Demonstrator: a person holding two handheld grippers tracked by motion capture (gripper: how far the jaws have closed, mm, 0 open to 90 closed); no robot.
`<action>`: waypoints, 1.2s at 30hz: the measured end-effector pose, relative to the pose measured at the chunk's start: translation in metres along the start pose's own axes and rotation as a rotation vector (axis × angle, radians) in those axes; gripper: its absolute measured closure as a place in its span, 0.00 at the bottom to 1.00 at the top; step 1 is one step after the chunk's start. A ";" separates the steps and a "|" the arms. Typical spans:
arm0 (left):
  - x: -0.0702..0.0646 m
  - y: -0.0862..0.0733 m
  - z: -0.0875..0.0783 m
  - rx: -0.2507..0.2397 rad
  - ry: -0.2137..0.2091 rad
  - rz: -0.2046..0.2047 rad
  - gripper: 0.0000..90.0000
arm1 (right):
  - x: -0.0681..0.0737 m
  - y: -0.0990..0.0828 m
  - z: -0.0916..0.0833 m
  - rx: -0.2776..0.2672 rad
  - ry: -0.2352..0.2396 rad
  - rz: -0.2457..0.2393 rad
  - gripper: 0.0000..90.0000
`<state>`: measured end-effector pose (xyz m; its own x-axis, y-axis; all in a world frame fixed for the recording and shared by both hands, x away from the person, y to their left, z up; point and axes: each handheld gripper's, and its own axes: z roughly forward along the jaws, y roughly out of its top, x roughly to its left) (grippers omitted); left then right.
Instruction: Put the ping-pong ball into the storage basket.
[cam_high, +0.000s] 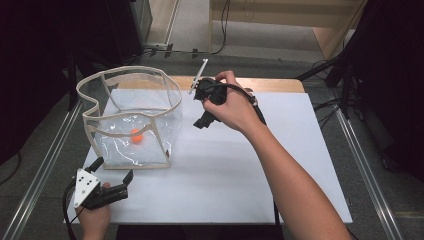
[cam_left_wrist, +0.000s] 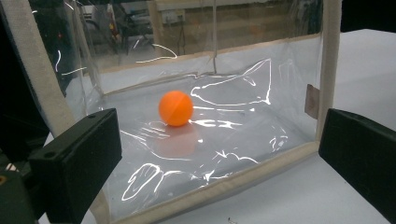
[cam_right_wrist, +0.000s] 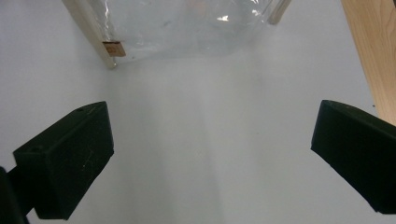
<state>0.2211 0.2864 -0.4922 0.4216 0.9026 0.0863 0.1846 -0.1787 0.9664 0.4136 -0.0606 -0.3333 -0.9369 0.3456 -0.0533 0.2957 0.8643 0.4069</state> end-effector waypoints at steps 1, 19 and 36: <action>0.000 0.000 0.000 0.001 0.000 0.001 0.00 | 0.000 -0.002 0.001 0.000 -0.001 0.006 0.00; 0.000 0.000 0.000 -0.001 0.000 0.000 0.00 | -0.006 -0.038 0.005 0.018 -0.005 0.047 0.00; 0.000 0.000 0.000 0.003 0.001 0.006 0.00 | -0.012 -0.082 0.017 0.016 0.006 0.100 0.00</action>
<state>0.2208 0.2861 -0.4923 0.4215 0.9020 0.0928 0.1849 -0.1857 0.9650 0.4035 -0.1287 -0.3817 -0.9036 0.4284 -0.0073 0.3908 0.8311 0.3957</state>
